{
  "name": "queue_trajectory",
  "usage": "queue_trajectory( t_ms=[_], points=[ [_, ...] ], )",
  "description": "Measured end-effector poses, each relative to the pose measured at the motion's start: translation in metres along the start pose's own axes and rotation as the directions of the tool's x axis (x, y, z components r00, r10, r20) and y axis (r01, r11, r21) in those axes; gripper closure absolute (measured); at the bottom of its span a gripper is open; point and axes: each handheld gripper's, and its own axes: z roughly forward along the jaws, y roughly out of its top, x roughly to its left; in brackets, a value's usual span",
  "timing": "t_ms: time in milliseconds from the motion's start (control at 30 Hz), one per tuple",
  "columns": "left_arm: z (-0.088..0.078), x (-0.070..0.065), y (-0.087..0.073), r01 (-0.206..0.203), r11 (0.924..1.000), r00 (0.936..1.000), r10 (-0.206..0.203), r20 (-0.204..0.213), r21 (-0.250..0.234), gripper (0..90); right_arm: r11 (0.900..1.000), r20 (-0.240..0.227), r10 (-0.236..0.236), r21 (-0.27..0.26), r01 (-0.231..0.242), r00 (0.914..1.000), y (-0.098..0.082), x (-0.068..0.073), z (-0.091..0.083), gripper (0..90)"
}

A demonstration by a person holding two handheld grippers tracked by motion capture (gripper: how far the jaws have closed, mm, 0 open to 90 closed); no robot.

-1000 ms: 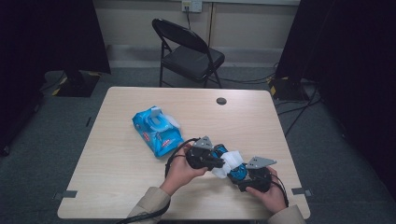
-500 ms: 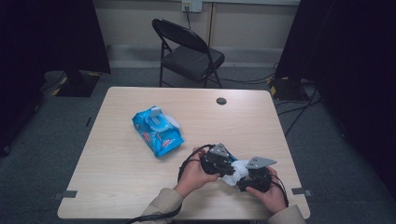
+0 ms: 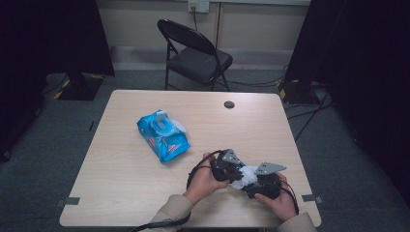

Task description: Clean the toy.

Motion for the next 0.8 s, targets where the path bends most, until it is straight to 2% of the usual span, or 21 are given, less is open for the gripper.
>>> queue_trajectory(
  t_ms=[233, 400, 633, 800],
  points=[
    [-0.008, 0.012, -0.006, 0.034, 0.9994, 0.9992, -0.035, -0.02, -0.008, 83.1, 1.0, 0.0, -0.001, 0.0, 0.001, 1.0, 0.0, 0.0, 0.0, 24.5],
    [-0.012, 0.018, -0.007, 0.041, 0.9992, 0.9987, -0.041, -0.032, -0.003, 83.1, 1.0, 0.0, 0.0, 0.0, 0.0, 1.0, 0.0, 0.0, 0.0, 24.5],
    [-0.021, 0.03, -0.012, 0.067, 0.9978, 0.9953, -0.066, -0.071, 0.004, 83.1, 1.0, 0.001, 0.001, -0.001, -0.001, 1.0, 0.0, 0.0, 0.0, 24.6],
    [-0.024, 0.036, -0.015, 0.093, 0.9956, 0.9932, -0.094, -0.069, -0.007, 83.1, 1.0, 0.0, 0.001, 0.0, -0.001, 1.0, 0.0, 0.0, 0.0, 24.6]
  ],
)
